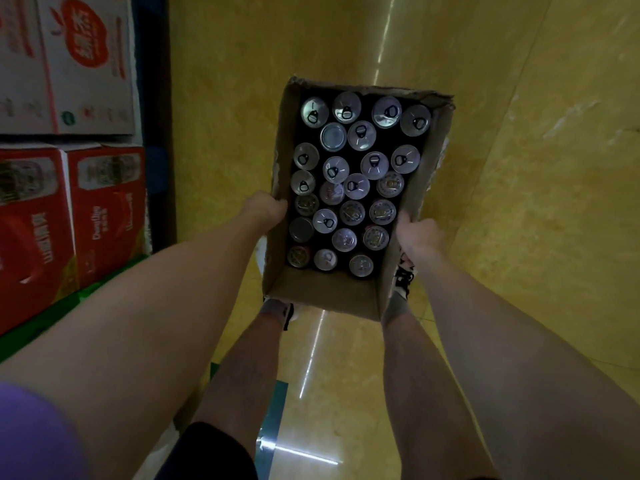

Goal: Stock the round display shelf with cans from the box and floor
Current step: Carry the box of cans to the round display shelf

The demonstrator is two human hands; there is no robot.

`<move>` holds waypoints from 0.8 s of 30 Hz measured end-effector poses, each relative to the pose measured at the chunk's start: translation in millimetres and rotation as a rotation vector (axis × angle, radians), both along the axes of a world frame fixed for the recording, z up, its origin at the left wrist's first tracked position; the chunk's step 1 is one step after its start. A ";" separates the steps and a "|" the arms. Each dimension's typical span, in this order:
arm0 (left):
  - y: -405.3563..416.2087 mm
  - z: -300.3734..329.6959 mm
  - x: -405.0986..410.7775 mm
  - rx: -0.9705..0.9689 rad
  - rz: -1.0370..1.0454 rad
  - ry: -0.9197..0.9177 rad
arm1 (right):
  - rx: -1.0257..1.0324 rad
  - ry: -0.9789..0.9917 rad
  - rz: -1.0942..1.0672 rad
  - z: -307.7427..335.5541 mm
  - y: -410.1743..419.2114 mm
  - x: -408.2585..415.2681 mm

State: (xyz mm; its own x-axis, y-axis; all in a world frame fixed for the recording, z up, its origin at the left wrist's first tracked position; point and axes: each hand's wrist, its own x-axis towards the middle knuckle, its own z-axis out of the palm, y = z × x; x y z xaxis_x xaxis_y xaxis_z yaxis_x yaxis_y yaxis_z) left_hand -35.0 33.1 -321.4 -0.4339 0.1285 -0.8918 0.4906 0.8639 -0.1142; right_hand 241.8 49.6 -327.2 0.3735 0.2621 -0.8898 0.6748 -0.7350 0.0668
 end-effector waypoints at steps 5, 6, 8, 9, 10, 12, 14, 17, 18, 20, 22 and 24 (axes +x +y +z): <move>-0.6 -1.5 1.2 0.004 -0.149 0.017 | -0.056 -0.014 0.174 0.3 4.3 3.3; -0.2 0.3 2.1 0.001 -0.233 0.034 | -0.061 -0.017 0.210 0.9 4.7 2.5; 0.8 6.1 3.4 -0.013 -0.360 0.039 | -0.076 -0.007 0.240 -0.5 5.3 0.7; 1.6 8.2 2.9 -0.018 -0.394 0.031 | -0.079 -0.007 0.270 1.0 5.9 -0.2; 2.7 9.9 2.7 -0.025 -0.414 0.016 | -0.079 -0.008 0.311 4.6 7.5 -1.3; 3.5 13.5 3.2 -0.043 -0.442 -0.017 | -0.070 -0.019 0.392 16.2 9.2 -3.0; 0.7 16.8 3.6 -0.030 -0.440 -0.022 | -0.071 -0.011 0.413 22.2 7.2 -3.0; -5.3 28.2 4.0 -0.023 -0.426 -0.021 | -0.082 -0.008 0.449 31.1 0.0 0.5; -7.3 31.6 4.6 -0.028 -0.404 -0.024 | -0.068 -0.016 0.451 35.7 -2.9 1.7; -11.6 41.2 5.2 -0.022 -0.429 -0.024 | -0.064 -0.036 0.443 39.5 -9.6 6.2; -11.4 52.3 5.0 -0.015 -0.455 -0.049 | -0.078 -0.032 0.444 48.4 -13.4 10.3; -6.8 67.0 2.8 -0.012 -0.476 -0.073 | -0.088 -0.003 0.405 65.0 -12.7 13.0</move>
